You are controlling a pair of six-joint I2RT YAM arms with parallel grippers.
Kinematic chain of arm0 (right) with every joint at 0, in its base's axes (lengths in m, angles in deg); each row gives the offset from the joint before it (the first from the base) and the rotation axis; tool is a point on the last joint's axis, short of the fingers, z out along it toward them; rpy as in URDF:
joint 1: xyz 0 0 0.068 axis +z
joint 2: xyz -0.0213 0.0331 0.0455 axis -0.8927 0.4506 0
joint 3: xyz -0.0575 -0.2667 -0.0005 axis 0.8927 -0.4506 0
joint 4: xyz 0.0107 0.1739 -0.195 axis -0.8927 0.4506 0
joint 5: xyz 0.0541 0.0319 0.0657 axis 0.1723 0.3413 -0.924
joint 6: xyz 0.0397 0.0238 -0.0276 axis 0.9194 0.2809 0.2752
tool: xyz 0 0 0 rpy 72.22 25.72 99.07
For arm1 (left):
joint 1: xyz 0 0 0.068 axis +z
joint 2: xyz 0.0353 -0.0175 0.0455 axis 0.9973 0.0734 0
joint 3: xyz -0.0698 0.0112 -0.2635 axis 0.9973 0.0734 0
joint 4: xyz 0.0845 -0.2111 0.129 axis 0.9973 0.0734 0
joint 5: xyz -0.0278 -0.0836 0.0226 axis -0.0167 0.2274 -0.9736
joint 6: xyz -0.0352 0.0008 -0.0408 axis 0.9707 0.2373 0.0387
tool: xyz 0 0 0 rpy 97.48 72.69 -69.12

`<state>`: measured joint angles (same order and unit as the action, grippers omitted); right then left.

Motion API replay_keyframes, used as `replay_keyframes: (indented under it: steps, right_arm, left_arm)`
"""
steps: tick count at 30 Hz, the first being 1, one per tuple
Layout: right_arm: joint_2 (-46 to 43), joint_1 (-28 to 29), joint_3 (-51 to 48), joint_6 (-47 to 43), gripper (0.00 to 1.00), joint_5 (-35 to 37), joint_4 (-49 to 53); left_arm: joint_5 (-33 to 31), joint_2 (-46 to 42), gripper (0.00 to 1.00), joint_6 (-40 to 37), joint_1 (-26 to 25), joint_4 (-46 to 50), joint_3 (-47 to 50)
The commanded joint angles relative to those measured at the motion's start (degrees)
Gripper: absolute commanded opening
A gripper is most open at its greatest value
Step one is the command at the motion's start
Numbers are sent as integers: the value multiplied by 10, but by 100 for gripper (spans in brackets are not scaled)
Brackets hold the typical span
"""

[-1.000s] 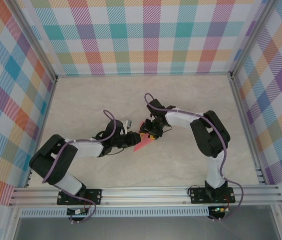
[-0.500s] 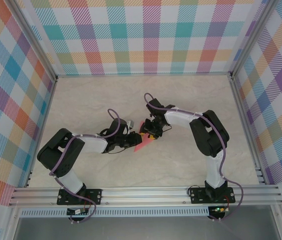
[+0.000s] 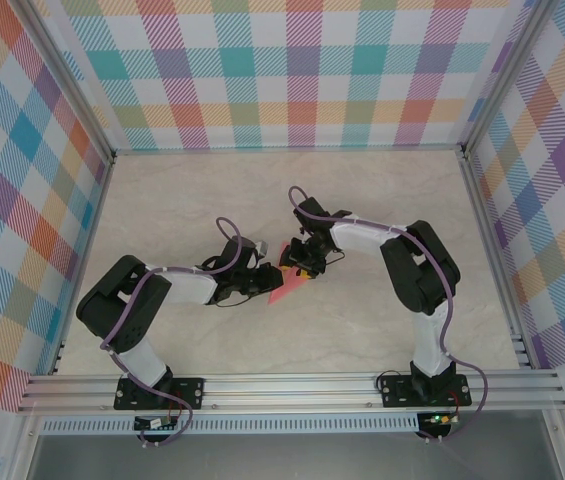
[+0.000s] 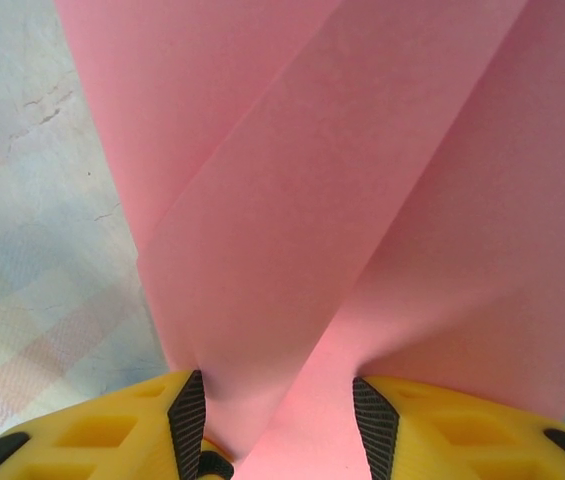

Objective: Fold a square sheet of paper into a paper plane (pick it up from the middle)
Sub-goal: Fourth fold the wing at the center of the table.

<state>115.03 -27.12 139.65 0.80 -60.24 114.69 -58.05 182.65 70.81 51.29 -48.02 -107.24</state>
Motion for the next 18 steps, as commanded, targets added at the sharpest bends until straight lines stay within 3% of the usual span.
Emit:
replay_keyframes:
  steps: [1,18]
  right_arm:
    - [29,-4,-38,-19,48,58,33]
    - [63,-4,-11,-26,45,79,74]
  left_arm:
    - [-11,11,16,-9,7,18,-13]
    - [-10,6,15,-4,8,10,-6]
